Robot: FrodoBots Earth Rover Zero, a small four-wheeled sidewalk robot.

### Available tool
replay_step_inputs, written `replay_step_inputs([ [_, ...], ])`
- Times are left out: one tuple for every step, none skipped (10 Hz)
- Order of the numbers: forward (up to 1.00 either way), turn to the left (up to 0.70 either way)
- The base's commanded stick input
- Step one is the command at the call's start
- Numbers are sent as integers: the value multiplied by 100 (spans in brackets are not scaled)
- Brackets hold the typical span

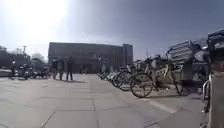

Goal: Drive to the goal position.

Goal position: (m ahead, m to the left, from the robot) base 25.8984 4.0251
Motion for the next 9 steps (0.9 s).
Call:
replay_step_inputs([
  [50,0],
  [50,0],
  [50,48],
  [50,4],
  [50,13],
  [50,4],
  [50,0],
  [50,0],
  [50,0],
])
